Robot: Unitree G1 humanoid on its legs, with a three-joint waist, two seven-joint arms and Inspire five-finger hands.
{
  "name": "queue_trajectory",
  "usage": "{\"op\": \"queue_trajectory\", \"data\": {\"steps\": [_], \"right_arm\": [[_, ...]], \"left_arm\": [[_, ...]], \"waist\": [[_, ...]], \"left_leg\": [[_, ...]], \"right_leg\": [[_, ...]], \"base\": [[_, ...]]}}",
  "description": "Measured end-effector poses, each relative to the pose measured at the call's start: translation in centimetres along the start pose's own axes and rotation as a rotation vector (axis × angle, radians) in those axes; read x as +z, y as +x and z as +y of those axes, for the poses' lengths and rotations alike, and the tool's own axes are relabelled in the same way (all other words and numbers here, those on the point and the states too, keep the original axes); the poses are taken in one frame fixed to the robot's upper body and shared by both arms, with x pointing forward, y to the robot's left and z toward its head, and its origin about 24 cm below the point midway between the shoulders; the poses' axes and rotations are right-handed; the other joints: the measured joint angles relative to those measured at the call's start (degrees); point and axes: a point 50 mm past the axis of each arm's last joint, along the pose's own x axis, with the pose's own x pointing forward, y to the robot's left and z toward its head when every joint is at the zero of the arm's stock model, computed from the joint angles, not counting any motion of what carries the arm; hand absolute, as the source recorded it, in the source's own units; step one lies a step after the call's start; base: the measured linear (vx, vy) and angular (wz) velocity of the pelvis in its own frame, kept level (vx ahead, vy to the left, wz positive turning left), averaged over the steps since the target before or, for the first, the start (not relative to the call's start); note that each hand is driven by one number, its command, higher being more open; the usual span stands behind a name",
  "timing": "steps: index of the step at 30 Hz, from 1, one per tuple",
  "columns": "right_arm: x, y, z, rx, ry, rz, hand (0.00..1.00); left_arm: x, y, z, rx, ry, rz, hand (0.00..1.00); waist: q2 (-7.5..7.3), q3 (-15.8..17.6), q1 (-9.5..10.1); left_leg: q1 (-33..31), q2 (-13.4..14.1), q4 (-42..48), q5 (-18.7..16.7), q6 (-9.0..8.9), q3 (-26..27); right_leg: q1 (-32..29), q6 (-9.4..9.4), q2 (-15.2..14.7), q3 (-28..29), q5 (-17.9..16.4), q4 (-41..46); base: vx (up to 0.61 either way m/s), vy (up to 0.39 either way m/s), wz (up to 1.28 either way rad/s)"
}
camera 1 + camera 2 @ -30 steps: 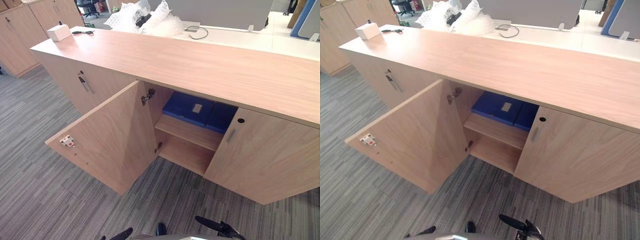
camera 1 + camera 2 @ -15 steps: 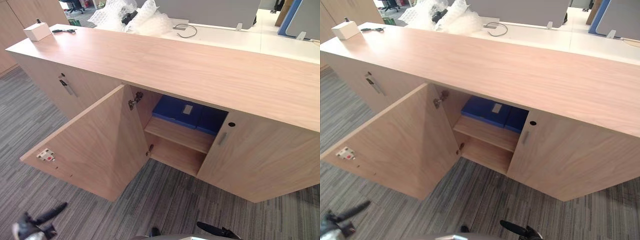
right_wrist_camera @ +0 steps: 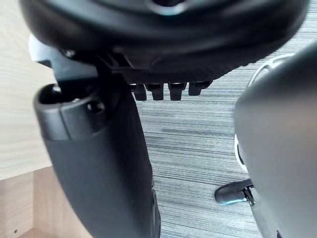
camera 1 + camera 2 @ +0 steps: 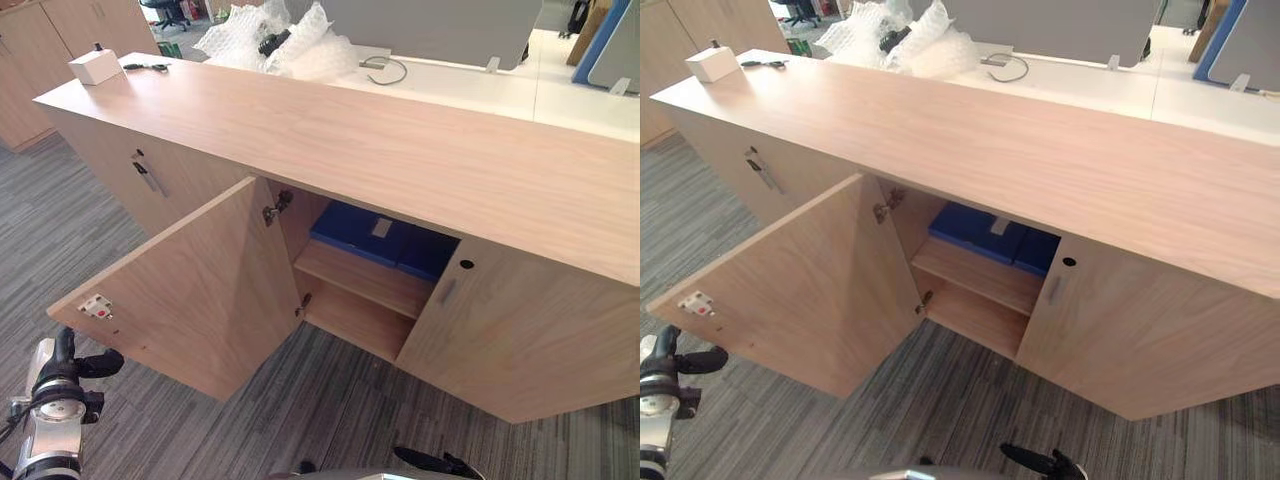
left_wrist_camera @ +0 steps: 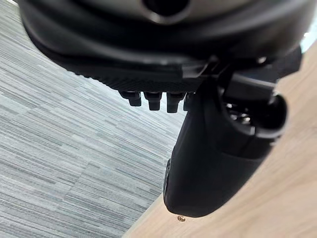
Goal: Walk over to the cabinet, pick up the folder, carry it to the office cabinet, place the folder inside the office cabinet, then close the office cabinet door
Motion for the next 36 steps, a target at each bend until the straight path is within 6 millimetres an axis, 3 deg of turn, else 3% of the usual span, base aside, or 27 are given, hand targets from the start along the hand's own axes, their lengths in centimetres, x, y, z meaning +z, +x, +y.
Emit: {"op": "queue_trajectory", "data": {"steps": [1,2,3,9,12,18,21,22,25,27,30,33,36], "right_arm": [[-0.1,0.0,0.1,0.004,-0.002,-0.001,1.0],[-0.4,-0.1,0.2,0.008,-0.017,0.008,1.0],[-1.0,-0.2,0.0,0.006,-0.023,0.023,1.0],[-0.8,-0.2,-0.4,0.009,-0.087,0.015,1.0],[-1.1,-0.3,-0.5,0.01,-0.111,0.024,1.0],[-0.9,-0.2,0.0,0.037,-0.178,0.014,1.0],[-0.8,-0.2,0.2,0.043,-0.191,0.008,1.0],[-0.7,-0.2,0.3,0.048,-0.201,0.004,1.0],[-0.5,-0.1,0.6,0.059,-0.218,-0.002,1.0],[-0.6,-0.1,1.0,0.07,-0.226,-0.004,1.0],[-0.6,-0.1,1.1,0.071,-0.233,0.0,1.0],[-0.6,0.0,1.0,0.071,-0.261,0.012,1.0],[-0.6,0.0,0.8,0.067,-0.273,0.017,1.0]], "left_arm": [[0.0,0.0,-0.1,-0.004,0.007,0.0,1.0],[0.2,-0.2,-0.6,-0.027,0.027,-0.008,1.0],[0.2,-0.6,-1.7,-0.071,0.041,-0.026,1.0],[-0.7,-4.1,-5.5,-0.205,0.05,-0.088,1.0],[-0.3,-6.2,-7.5,-0.289,0.061,-0.149,1.0],[0.4,-10.3,-11.6,-0.493,0.111,-0.251,1.0],[2.5,-13.8,-14.9,-0.722,0.188,-0.405,1.0],[4.0,-15.4,-16.3,-0.825,0.206,-0.5,1.0],[7.1,-17.5,-18.3,-0.943,0.208,-0.69,1.0],[12.0,-20.5,-18.6,-0.994,0.141,-0.998,1.0],[17.5,-24.5,-16.9,-0.981,0.005,-1.381,1.0],[19.2,-26.6,-16.0,-1.004,-0.074,-1.54,1.0],[18.6,-27.0,-17.1,-1.131,-0.126,-1.474,1.0]], "waist": [[-0.36,-0.2,0.06],[-1.52,-0.8,0.22],[-1.96,-1.7,0.45],[-0.35,-2.5,1.74],[-0.29,-2.6,3.17],[-0.24,-2.7,3.65],[-0.26,-3.0,3.39],[-0.4,-3.6,2.75],[-1.05,-4.9,0.74],[-2.05,-6.5,-1.72],[-2.05,-7.4,-2.76],[-0.97,-8.2,-3.31],[-0.11,-8.6,-3.4]], "left_leg": [[-0.1,-0.1,0.0,0.0,-0.36,-0.1],[-0.2,-0.8,-0.1,-0.7,-1.54,-0.5],[-0.4,-0.7,0.0,-0.6,-2.08,-0.9],[-1.7,0.2,-0.2,0.8,-3.03,-0.5],[-2.1,0.1,-0.2,1.3,-2.93,-1.1],[-4.2,-0.7,-0.2,2.5,-2.2,-1.9],[-5.0,-1.2,-0.1,2.9,-1.68,-1.5],[-5.7,-1.2,-0.1,3.1,-1.53,-1.1],[-6.3,-1.1,-0.1,3.2,-1.5,0.1],[-6.4,-1.2,-0.2,3.3,-1.44,0.5],[-6.1,-1.1,-0.2,3.4,-1.15,1.1],[-5.9,-1.1,-0.2,3.4,-1.16,1.1],[-5.5,-1.0,-0.3,3.3,-1.32,0.8]], "right_leg": [[-0.3,-0.27,-0.4,-0.1,0.9,-2.7],[-1.9,1.01,-1.9,0.2,4.4,-3.5],[-1.7,1.59,-1.8,0.6,4.0,-4.0],[-2.8,0.8,-0.6,1.2,4.2,-4.9],[-2.9,0.84,-0.7,0.7,4.6,-5.0],[-4.5,1.27,-1.5,-0.1,5.8,-4.7],[-5.1,1.46,-1.8,0.2,7.4,-5.6],[-5.9,1.39,-1.9,0.6,8.1,-5.9],[-6.7,1.09,-1.8,1.8,9.2,-6.9],[-6.7,1.17,-1.7,2.3,10.0,-7.8],[-6.6,1.3,-1.6,2.8,10.2,-8.1],[-6.2,1.31,-1.5,2.8,10.2,-8.6],[-5.3,1.31,-1.2,2.3,10.2,-9.6]], "base": [[-0.1,-0.045,0.04],[-0.08,-0.082,0.2],[-0.06,-0.096,0.14],[-0.09,-0.067,-0.02],[-0.07,0.014,0.11],[-0.09,0.042,0.11],[-0.11,0.072,-0.04],[-0.13,0.081,-0.18],[-0.06,0.042,-0.25],[-0.03,0.015,-0.19],[0.01,-0.005,-0.11],[0.03,-0.019,-0.01],[0.01,-0.017,0.05]]}}
